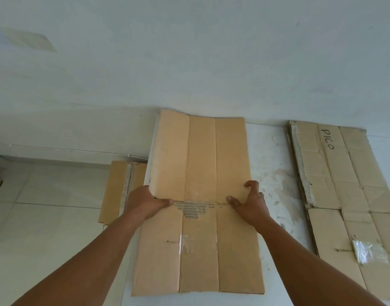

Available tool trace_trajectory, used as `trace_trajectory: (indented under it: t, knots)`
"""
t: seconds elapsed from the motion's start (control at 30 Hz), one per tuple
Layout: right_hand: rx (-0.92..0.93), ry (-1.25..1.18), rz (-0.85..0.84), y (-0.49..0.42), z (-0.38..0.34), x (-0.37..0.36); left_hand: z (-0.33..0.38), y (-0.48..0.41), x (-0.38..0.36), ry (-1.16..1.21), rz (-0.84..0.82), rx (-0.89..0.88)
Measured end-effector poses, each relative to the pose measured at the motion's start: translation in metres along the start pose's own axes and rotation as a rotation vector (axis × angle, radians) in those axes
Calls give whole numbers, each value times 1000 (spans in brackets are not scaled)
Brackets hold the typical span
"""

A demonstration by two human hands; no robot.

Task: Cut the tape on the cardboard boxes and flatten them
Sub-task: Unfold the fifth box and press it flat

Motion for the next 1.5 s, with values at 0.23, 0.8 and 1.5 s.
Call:
trace_trajectory:
  t: [0.23,0.8,1.5]
  knots:
    - [22,-155,65,4,9,6,6,3,-9,255,57,-78]
    - [18,-174,421,31,146,232,187,108,-144,407,-26,-369]
    - [43,80,203,-110,339,326,294,125,-369,84,127,-83]
Point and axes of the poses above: each hand's wrist, its own y-axis away from the middle knuckle, its own x-axis out of the back of the hand, z = x × y, the point moved 3 cm from there along -y, towards the middle knuckle, and after that the axes turned 1 degree about x, right-handed, at the moved point
